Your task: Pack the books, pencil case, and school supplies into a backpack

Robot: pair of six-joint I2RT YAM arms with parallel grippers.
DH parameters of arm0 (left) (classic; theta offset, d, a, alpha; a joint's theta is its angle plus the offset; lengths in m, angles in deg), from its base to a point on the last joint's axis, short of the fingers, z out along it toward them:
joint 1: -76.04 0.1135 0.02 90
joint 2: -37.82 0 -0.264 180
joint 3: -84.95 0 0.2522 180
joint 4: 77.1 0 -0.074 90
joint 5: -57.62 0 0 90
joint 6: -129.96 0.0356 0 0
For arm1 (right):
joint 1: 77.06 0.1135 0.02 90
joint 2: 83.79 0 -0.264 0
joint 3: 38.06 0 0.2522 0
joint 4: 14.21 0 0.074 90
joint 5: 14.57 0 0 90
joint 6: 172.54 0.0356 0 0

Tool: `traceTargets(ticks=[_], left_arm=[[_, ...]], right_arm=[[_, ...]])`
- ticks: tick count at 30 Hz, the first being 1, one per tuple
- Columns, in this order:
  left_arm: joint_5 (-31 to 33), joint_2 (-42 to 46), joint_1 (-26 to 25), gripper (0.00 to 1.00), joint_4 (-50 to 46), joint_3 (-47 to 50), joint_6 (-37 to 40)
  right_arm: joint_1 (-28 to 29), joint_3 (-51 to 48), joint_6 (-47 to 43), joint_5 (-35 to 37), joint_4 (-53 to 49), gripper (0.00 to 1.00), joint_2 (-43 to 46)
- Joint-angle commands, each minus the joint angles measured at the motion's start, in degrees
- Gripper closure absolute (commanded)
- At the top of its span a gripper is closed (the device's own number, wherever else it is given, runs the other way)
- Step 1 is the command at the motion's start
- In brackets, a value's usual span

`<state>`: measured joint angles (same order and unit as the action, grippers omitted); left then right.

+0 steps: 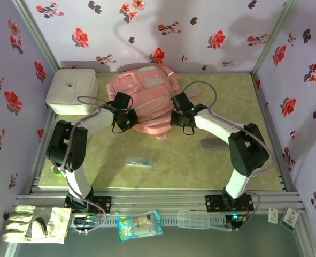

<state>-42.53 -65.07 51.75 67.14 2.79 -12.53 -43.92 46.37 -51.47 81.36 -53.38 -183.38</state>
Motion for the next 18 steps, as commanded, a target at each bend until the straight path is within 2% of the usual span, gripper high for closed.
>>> traceTargets(ticks=[1,3,5,10,13,18], left_arm=[[5.23,0.85,3.71,1.0,-6.02,-2.76,7.59],[5.11,1.19,3.85,0.96,-7.55,-4.1,10.49],[4.46,2.16,3.9,0.81,-9.2,-5.31,14.61],[0.83,6.13,3.69,0.48,-10.33,-6.04,26.22],[-1.61,8.08,2.17,0.33,-9.76,-6.08,33.23],[-6.96,5.37,-2.61,0.29,-9.25,-9.27,42.51]], right_arm=[[-1.16,1.32,-2.5,4.36,-2.23,1.0,0.15],[-0.07,1.68,-4.15,0.76,-0.59,1.0,0.02],[0.96,1.58,-5.55,-3.03,1.34,1.0,0.03],[1.77,0.89,-7.55,-11.95,5.64,1.0,0.18],[1.83,0.37,-8.39,-16.55,7.9,1.0,0.46],[1.82,-1.55,-8.44,-21.44,11.57,1.0,1.59]])
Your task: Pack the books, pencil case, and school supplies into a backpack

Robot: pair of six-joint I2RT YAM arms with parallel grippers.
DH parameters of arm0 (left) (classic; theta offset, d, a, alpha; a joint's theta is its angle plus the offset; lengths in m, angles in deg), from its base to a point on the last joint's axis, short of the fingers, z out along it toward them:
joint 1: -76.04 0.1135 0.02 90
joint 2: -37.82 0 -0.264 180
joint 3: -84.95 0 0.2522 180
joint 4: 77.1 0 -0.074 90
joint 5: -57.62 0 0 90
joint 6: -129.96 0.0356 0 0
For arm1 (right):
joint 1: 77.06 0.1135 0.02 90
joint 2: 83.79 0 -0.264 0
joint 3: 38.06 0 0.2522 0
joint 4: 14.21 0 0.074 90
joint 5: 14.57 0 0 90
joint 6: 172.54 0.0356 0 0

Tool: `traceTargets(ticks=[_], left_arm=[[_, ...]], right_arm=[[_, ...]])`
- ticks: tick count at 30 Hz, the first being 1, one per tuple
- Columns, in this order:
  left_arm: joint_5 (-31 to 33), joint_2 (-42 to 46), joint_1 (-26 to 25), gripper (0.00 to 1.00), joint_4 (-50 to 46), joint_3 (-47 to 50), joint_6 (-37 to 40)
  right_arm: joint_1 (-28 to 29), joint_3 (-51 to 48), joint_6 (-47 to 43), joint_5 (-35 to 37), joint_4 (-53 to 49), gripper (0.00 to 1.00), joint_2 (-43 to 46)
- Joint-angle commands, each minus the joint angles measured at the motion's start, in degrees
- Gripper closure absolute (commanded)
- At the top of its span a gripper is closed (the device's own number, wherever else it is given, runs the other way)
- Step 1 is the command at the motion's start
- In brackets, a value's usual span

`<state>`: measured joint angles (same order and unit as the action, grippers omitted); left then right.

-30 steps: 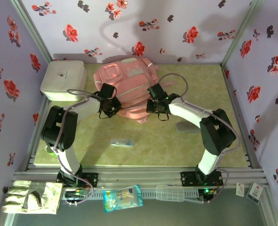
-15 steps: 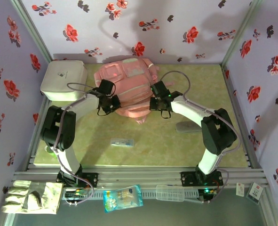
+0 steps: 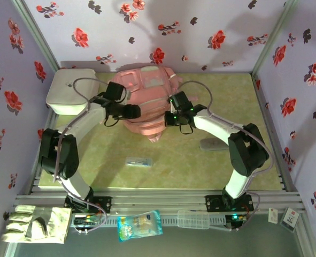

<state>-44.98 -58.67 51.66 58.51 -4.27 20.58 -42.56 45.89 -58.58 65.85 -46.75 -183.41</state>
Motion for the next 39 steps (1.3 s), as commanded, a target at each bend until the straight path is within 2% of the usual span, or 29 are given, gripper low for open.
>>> traceTargets(ticks=[1,8,16,20,22,25,29,31,34,39], left_arm=[[-6.38,-2.17,-3.41,0.29,-0.06,-2.94,10.99],[-14.47,-8.36,-5.73,0.36,3.85,-5.09,19.39],[-14.65,-13.77,-6.36,0.46,2.02,-7.77,21.83],[-13.93,-15.71,-7.06,0.55,-0.46,-9.14,23.28],[-13.0,-16.6,-7.11,0.67,-2.14,-10.11,23.47],[-11.68,-16.65,-7.16,0.78,-2.97,-9.65,24.08],[-10.36,-14.85,-7.15,0.91,-4.66,-8.75,26.1],[-10.04,-13.56,-7.02,0.95,-5.8,-8.3,27.13],[-9.85,-11.84,-7.0,1.0,-7.64,-7.54,28.59],[-9.76,-8.24,-7.0,1.0,-9.58,-4.89,30.49]], right_arm=[[0.41,-1.35,-1.29,-6.29,5.33,1.0,1.91],[0.13,-2.99,-1.05,-6.66,6.26,1.0,3.11],[-0.64,-4.36,-0.75,-7.02,6.65,1.0,3.98],[-0.84,-4.58,-0.36,-6.93,6.75,1.0,4.03],[-1.17,-4.71,-0.12,-6.29,6.62,1.0,3.94],[-2.02,-4.7,0.5,-3.13,5.21,1.0,3.72],[-4.36,-4.19,2.05,5.13,1.08,1.0,2.95],[-5.8,-4.35,3.02,7.58,0.46,1.0,2.92],[-6.88,-3.97,3.78,9.95,0.01,1.0,2.72],[-7.4,-2.04,3.89,11.69,-0.46,1.0,1.31]])
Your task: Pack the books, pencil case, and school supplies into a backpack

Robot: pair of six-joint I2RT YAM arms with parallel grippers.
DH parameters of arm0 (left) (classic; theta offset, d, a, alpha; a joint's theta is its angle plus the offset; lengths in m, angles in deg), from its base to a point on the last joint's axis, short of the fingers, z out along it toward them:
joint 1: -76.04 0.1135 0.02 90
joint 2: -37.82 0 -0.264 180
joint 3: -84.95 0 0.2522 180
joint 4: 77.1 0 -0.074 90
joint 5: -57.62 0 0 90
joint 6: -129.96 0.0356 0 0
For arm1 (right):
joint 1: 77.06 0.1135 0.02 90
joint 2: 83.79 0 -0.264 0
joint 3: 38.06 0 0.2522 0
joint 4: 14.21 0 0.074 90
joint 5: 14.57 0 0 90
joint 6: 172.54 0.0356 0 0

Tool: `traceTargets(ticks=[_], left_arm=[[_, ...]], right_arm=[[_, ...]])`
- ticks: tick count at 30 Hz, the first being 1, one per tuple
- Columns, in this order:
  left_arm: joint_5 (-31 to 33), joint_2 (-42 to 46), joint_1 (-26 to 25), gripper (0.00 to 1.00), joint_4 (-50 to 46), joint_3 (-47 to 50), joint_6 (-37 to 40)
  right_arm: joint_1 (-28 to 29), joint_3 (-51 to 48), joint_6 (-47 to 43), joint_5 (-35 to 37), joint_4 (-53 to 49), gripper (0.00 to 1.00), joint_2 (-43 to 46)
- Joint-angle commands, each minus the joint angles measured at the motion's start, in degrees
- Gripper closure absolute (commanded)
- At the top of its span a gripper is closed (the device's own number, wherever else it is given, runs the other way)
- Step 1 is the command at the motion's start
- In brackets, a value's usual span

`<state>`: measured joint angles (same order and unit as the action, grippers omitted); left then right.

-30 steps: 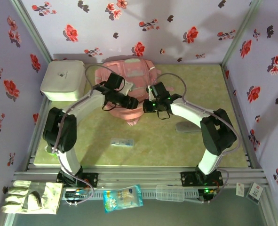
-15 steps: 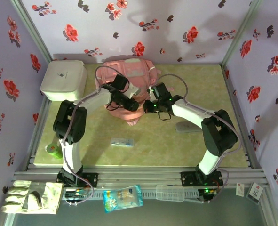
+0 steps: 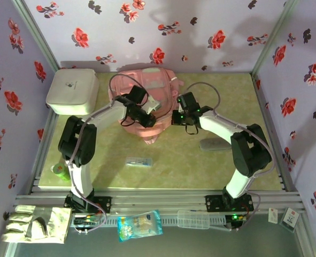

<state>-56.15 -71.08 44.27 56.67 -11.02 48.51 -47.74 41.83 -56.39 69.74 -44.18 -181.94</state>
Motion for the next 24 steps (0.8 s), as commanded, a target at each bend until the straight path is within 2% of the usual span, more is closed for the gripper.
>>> traceTargets(ticks=[1,9,16,24], left_arm=[[1.46,4.99,0.39,1.0,-8.58,2.34,2.95],[3.18,10.07,0.48,1.0,-15.07,5.97,4.58],[3.14,13.74,0.47,1.0,-17.76,8.54,4.58],[2.35,15.64,0.39,1.0,-19.77,9.45,4.82]], right_arm=[[-2.38,2.47,1.71,8.09,-3.21,1.0,-0.57],[-4.16,6.42,-0.97,7.95,-1.79,1.0,-4.36],[-5.55,9.94,-4.56,4.57,-0.18,1.0,-8.23],[-7.42,13.31,-4.64,4.98,-0.22,1.0,-12.67]])
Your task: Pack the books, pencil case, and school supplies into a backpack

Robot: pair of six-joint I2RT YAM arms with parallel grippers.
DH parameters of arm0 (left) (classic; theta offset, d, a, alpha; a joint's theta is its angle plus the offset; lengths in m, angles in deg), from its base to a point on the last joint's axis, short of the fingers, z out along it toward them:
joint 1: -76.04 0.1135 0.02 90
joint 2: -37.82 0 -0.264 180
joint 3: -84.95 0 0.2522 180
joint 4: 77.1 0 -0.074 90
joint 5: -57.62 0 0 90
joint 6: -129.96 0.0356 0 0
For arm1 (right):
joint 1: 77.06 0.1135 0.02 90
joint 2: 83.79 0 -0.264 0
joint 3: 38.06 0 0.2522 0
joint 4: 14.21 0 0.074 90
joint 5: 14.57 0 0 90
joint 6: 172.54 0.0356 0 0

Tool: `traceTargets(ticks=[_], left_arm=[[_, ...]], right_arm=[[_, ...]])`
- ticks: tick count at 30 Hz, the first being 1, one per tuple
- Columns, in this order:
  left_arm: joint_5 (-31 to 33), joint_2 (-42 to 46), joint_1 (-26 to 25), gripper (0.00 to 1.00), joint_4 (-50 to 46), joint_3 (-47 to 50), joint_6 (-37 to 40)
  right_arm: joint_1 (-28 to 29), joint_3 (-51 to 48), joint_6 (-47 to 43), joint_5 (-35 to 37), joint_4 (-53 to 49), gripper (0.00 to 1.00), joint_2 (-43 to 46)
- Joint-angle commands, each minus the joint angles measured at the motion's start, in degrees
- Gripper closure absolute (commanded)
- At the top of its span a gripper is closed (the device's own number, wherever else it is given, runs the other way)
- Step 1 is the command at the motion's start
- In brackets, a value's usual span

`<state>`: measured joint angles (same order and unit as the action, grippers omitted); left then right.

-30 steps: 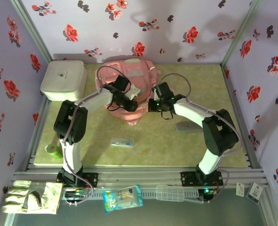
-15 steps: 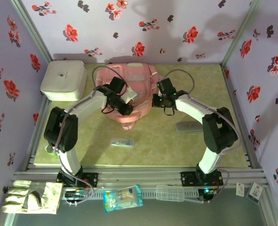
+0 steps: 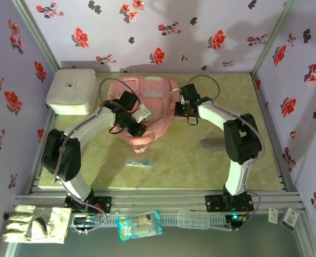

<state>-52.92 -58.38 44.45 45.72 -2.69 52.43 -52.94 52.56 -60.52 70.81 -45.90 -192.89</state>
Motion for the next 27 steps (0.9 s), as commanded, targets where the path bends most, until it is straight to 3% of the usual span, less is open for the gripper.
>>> traceTargets(ticks=[1,13,15,19,22,26,27], left_arm=[[-1.07,3.04,0.22,1.0,-8.8,1.21,0.93],[-2.32,2.66,0.17,0.98,-10.9,0.12,1.6],[-2.32,2.8,0.21,0.88,-10.57,-0.44,1.34],[-2.13,3.3,0.22,0.56,-9.49,-2.97,0.38],[-0.9,2.68,0.21,0.45,-6.88,-5.66,-0.99],[2.72,0.36,-0.46,0.37,-3.38,-9.13,-2.48],[4.68,-0.34,-0.96,0.35,-2.38,-9.77,-2.22]], right_arm=[[-2.5,3.1,-0.24,4.13,1.44,1.0,-2.32],[-3.73,6.88,1.44,3.6,0.62,1.0,-6.15],[-3.73,6.2,1.18,1.91,-0.06,1.0,-5.36],[-3.68,0.25,1.59,0.32,-0.18,1.0,-1.15],[-3.73,-6.07,2.41,1.97,0.92,1.0,2.41],[-4.21,-9.21,2.98,4.49,0.03,0.99,4.58],[-4.42,-8.78,3.33,4.74,-1.02,0.9,5.02]])
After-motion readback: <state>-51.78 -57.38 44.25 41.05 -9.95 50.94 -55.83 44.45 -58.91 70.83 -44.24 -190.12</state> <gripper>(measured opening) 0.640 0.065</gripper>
